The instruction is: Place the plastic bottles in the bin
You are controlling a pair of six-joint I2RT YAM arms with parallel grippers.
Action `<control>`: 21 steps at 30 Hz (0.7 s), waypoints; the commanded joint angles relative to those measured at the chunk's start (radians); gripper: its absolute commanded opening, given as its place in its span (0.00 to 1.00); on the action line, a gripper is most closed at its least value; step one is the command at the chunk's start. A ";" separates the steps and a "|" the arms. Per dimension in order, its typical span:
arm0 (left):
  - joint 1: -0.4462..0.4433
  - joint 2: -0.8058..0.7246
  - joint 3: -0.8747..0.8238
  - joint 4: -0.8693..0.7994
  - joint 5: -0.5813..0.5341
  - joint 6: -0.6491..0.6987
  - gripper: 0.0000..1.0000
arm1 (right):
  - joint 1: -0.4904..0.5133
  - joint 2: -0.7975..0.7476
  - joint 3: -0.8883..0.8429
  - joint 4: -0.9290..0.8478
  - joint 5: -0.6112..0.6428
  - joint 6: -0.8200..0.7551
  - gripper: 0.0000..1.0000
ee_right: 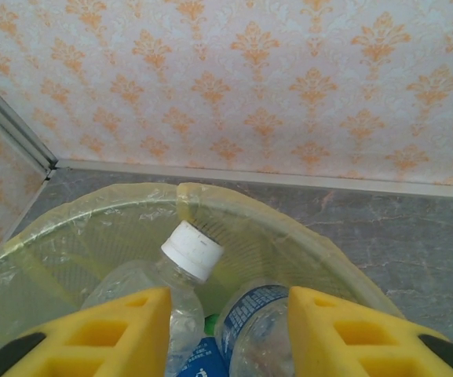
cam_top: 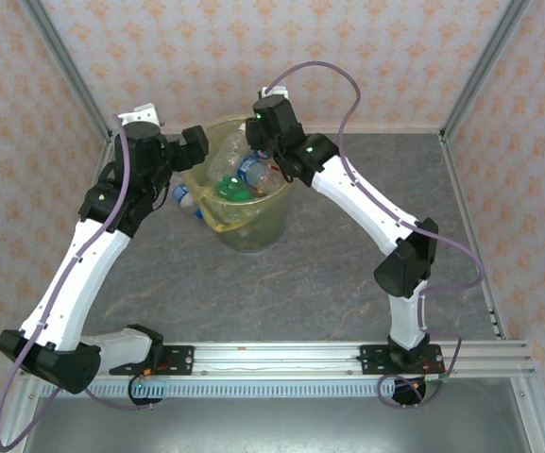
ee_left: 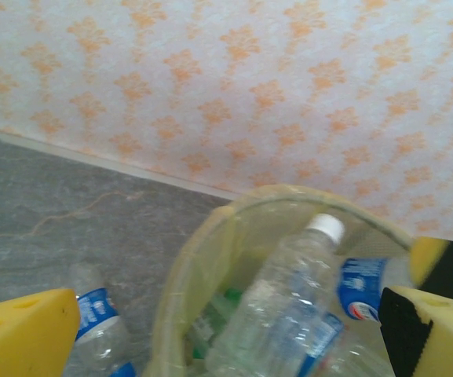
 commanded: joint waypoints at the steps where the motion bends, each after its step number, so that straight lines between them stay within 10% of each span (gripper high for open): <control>1: 0.071 0.009 -0.039 0.005 0.014 -0.051 0.99 | -0.006 -0.002 -0.001 -0.019 -0.025 0.008 0.45; 12: 0.350 0.087 -0.208 0.158 0.214 -0.229 0.98 | -0.006 -0.081 0.032 -0.052 -0.009 0.030 0.51; 21: 0.397 0.260 -0.270 0.270 0.303 -0.268 0.97 | -0.006 -0.239 -0.097 -0.037 0.046 0.062 0.65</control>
